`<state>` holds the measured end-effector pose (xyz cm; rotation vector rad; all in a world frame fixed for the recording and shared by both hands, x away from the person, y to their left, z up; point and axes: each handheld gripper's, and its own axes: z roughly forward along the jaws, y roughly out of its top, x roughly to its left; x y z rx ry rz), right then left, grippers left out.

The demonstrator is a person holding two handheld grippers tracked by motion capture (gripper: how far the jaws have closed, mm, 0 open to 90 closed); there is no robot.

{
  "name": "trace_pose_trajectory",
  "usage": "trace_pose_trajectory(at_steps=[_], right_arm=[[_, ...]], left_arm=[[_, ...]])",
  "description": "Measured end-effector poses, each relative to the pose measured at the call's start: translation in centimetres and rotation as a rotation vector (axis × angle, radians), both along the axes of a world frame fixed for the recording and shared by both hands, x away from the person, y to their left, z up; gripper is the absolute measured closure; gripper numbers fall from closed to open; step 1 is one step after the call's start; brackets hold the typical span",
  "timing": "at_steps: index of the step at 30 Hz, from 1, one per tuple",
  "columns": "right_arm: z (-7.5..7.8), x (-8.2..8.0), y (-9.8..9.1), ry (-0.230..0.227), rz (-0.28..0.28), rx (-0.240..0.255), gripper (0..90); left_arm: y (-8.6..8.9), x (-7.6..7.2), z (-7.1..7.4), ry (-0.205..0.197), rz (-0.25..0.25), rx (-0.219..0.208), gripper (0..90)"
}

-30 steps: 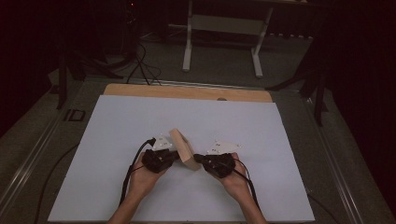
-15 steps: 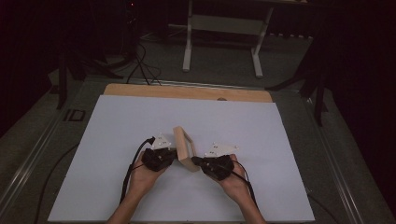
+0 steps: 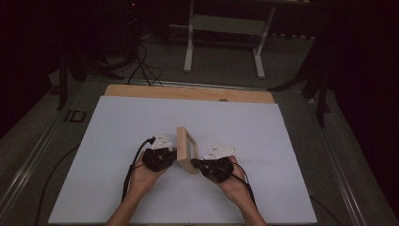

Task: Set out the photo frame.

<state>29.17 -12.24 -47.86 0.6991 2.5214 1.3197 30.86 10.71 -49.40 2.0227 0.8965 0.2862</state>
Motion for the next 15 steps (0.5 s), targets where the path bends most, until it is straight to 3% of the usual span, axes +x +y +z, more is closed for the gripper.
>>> trace_pose_trajectory(at_steps=[7, 15], right_arm=[[0.2, -0.1, -0.5, -0.008, -0.018, -0.002, 81.5], [0.8, 0.0, -2.0, -0.012, -0.059, 0.034, 72.7]], left_arm=[[0.3, -0.3, 0.4, -0.001, 0.041, 0.025, 79.6], [1.6, -1.1, 1.1, -0.020, 0.104, 0.013, 63.3]])
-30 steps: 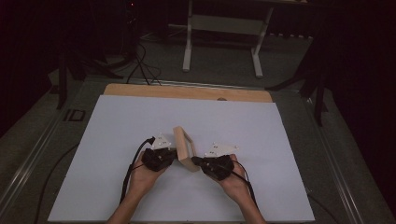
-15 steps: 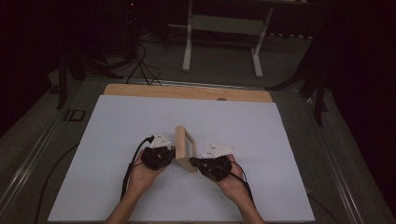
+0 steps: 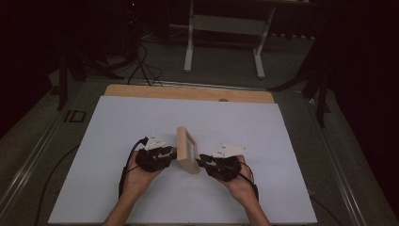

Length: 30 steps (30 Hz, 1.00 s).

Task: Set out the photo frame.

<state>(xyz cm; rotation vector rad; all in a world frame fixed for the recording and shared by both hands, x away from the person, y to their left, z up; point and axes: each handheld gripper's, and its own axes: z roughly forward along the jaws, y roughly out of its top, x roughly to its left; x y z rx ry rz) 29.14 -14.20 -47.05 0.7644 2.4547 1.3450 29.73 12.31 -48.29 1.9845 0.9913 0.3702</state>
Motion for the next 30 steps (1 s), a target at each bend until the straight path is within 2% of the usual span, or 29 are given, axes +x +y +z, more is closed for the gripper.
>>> trace_pose_trajectory(at_steps=[6, 9, 13, 18, 21, 23, 30], right_arm=[[0.1, 0.3, -0.5, 0.012, -0.020, -0.003, 63.8], [0.1, 0.3, -0.6, 0.004, -0.031, -0.027, 62.7], [0.1, 0.3, -0.7, 0.006, -0.034, -0.023, 62.3], [0.1, 0.4, -0.8, 0.008, -0.047, -0.027, 59.9], [0.1, 0.4, -0.8, 0.008, -0.049, -0.027, 59.2], [0.1, 0.4, -0.8, 0.007, -0.050, -0.028, 58.7], [0.1, 0.5, -0.9, 0.008, -0.052, -0.029, 56.6]], left_arm=[[0.7, -0.4, 0.8, -0.004, 0.015, -0.023, 59.3], [1.1, -0.6, 1.2, -0.018, 0.027, -0.033, 57.9], [1.3, -0.9, 1.8, -0.036, 0.026, -0.055, 55.2], [1.1, -1.5, 2.8, -0.065, 0.021, -0.076, 51.7], [0.9, -1.8, 3.3, -0.081, 0.001, -0.105, 47.9], [0.7, -2.0, 3.6, -0.090, -0.010, -0.108, 45.3], [-0.2, -2.3, 3.9, -0.092, -0.024, -0.116, 37.1]])
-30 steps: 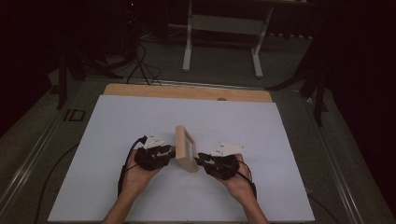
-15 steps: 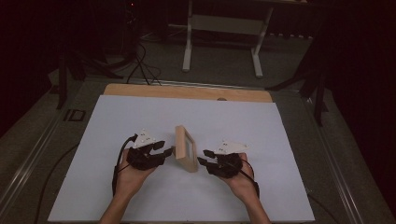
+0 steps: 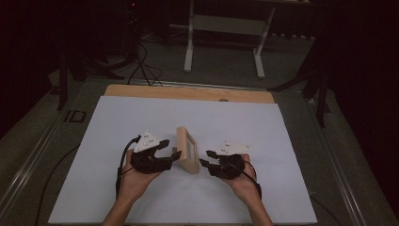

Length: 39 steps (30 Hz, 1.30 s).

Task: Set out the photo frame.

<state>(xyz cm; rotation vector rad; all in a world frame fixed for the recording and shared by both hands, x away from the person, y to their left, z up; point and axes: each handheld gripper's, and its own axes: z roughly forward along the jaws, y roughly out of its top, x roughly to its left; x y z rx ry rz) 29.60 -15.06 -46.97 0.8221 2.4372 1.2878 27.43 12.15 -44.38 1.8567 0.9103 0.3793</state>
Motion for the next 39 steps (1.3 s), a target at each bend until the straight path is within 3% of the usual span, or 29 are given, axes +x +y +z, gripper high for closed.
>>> trace_pose_trajectory(at_steps=[9, 19, 39], right_arm=[[-0.1, 0.0, 0.2, 0.000, 0.005, -0.005, 55.8], [-0.1, -0.1, 0.2, 0.002, 0.005, -0.005, 55.5], [-0.1, -0.1, 0.0, 0.000, 0.003, -0.004, 55.4]], left_arm=[[-1.6, 0.1, -0.5, 0.005, 0.007, 0.038, 27.9], [-2.8, 0.3, -1.4, 0.028, 0.025, 0.040, 20.8], [-4.5, 1.4, -3.0, 0.076, 0.079, 0.069, 19.0]])
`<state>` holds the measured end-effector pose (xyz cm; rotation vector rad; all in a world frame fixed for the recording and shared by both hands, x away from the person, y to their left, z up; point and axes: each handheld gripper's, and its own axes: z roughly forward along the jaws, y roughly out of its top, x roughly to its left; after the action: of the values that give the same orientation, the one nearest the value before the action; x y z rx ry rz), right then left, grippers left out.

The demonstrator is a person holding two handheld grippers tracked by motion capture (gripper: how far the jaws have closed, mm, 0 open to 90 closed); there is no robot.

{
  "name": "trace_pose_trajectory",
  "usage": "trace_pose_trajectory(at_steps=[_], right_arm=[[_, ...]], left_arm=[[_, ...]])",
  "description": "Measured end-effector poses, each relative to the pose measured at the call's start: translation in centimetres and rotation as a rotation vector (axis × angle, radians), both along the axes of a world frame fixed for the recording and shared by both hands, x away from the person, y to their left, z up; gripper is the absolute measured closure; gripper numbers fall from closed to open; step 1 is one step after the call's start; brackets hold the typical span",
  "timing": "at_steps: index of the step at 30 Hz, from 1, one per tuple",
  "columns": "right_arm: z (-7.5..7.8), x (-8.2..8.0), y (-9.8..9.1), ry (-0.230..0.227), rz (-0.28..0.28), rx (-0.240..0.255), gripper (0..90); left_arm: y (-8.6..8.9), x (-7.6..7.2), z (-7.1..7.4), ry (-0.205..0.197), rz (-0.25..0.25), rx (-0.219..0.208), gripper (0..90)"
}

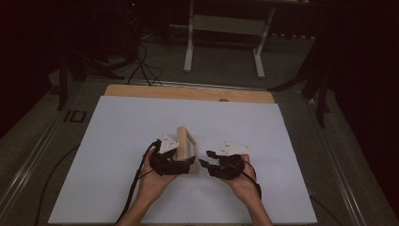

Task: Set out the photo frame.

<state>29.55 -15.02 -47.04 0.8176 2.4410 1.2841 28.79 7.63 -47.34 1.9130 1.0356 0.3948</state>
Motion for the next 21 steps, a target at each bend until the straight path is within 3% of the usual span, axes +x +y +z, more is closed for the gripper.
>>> trace_pose_trajectory(at_steps=[5, 9, 10, 12, 21], right_arm=[[0.02, 0.01, -0.07, -0.001, -0.002, 0.002, 55.1], [0.00, 0.02, -0.09, 0.000, -0.002, 0.002, 55.1], [-0.01, 0.02, -0.13, 0.000, -0.003, 0.005, 55.2], [0.01, 0.03, -0.21, 0.000, -0.004, 0.006, 55.1], [0.18, 0.08, -0.49, -0.002, -0.010, 0.015, 55.1]], left_arm=[[-0.28, 0.35, -0.36, 0.028, 0.021, 0.005, 21.9], [-0.52, 0.51, -0.51, 0.042, 0.032, -0.026, 25.7], [-0.63, 0.44, -0.56, 0.040, 0.036, -0.017, 27.6], [-0.62, 0.47, -0.64, 0.045, 0.031, -0.003, 29.9], [-0.35, 0.52, -0.59, 0.054, 0.020, -0.011, 33.0]])
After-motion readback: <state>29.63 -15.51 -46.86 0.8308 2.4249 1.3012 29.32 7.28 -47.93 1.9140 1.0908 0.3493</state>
